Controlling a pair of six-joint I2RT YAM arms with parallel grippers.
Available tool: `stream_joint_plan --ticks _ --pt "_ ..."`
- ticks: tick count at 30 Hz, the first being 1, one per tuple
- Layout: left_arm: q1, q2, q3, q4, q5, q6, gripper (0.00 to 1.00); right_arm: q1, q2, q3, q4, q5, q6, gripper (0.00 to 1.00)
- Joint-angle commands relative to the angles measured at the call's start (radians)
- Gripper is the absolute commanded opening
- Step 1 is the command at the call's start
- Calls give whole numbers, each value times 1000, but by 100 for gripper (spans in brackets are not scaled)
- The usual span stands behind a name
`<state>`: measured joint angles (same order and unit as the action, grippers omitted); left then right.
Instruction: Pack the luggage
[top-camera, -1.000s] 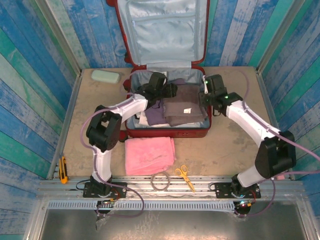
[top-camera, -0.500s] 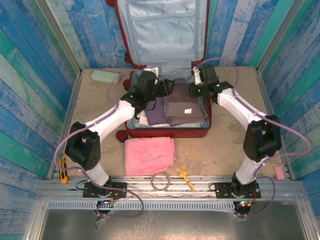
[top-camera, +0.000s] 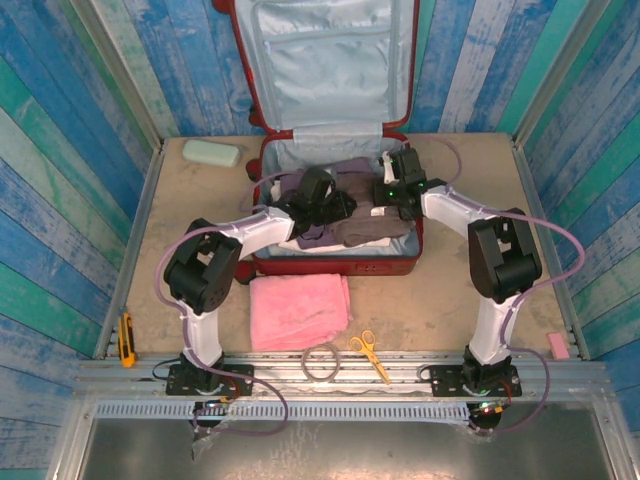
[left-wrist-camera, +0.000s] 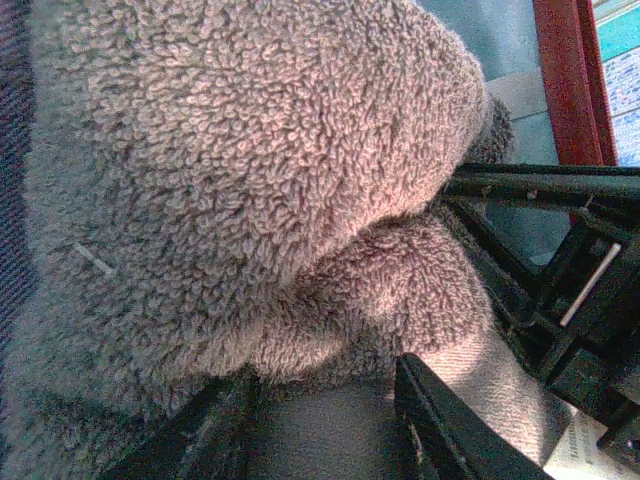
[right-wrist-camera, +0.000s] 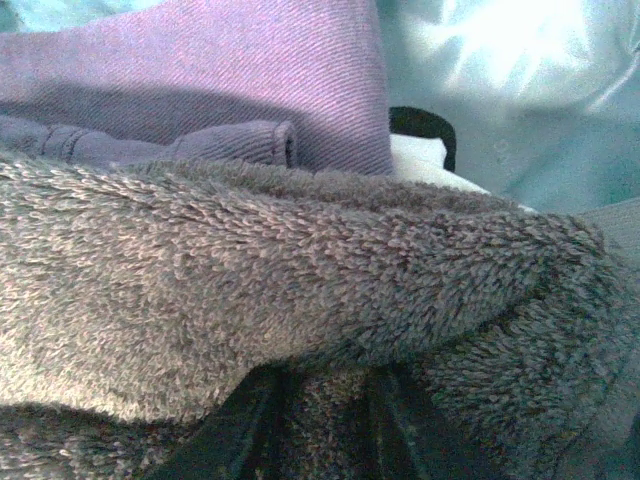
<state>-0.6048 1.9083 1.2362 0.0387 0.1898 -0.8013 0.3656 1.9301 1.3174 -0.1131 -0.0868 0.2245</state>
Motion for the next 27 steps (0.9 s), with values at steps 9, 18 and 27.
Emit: stream_joint_plan --ticks 9,18,27 --pt "-7 -74 -100 68 -92 70 50 4 -69 -13 -126 42 -29 47" --pt "-7 -495 -113 -254 -495 272 90 18 -331 12 -271 19 -37 79" --pt "-7 -889 -299 -703 -567 45 98 87 -699 -227 -322 -118 84 82"
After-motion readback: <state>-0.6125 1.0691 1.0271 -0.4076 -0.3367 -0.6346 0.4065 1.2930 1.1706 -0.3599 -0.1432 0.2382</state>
